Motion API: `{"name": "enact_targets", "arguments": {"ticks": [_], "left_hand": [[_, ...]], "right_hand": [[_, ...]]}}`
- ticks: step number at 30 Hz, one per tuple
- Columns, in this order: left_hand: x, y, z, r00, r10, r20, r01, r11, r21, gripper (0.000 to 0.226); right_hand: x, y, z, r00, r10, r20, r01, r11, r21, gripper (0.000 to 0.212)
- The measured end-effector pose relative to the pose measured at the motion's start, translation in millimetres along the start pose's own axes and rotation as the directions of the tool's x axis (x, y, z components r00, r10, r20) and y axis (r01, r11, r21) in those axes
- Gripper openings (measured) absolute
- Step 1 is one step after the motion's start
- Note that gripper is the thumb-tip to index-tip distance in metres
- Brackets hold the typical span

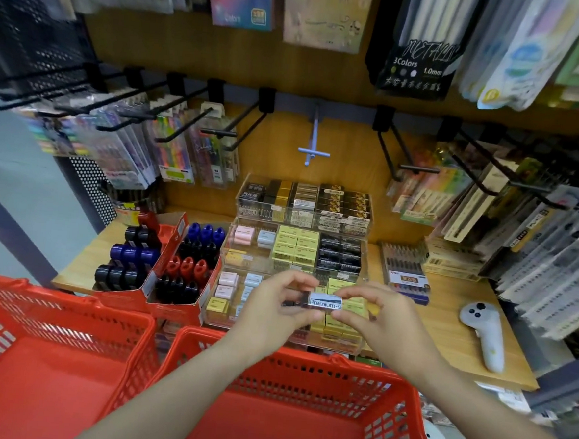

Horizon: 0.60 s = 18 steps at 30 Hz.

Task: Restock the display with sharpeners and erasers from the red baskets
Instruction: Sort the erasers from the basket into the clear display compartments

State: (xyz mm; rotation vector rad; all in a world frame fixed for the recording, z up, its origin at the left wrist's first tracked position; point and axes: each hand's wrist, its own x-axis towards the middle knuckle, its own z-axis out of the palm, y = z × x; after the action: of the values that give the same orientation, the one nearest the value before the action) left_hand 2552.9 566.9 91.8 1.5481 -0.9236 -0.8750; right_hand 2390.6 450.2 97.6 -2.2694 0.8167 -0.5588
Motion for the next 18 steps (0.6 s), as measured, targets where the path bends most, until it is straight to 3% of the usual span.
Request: {"name": "enact_targets", "arguments": {"ticks": [6, 10, 13, 16, 18], "left_hand": [[46, 15, -26, 0.990, 0.120, -0.070, -0.112, 0.988, 0.109, 0.032], [90, 23, -45, 0.957, 0.264, -0.117, -0.220, 0.930, 0.296, 0.034], [117, 11, -60, 0.946, 0.305, -0.108, -0.163, 0.737, 0.656, 0.050], [140, -6, -75, 0.990, 0.136, -0.033, -0.039, 0.496, 0.867, 0.070], [149, -15, -81, 0.999, 0.041, 0.018, -0.032, 0.385, 0.923, 0.074]], "right_hand": [[47, -11, 4, 0.994, -0.065, -0.086, 0.055, 0.992, -0.116, 0.025], [104, -15, 5, 0.982, -0.119, -0.149, 0.085, 0.973, -0.216, 0.029], [150, -15, 6, 0.977, 0.009, -0.214, -0.067, 0.963, -0.263, 0.029], [186, -11, 11, 0.974, 0.064, -0.216, -0.131, 0.941, -0.312, 0.030], [199, -6, 19, 0.979, 0.075, -0.189, -0.139, 0.925, -0.353, 0.028]]}}
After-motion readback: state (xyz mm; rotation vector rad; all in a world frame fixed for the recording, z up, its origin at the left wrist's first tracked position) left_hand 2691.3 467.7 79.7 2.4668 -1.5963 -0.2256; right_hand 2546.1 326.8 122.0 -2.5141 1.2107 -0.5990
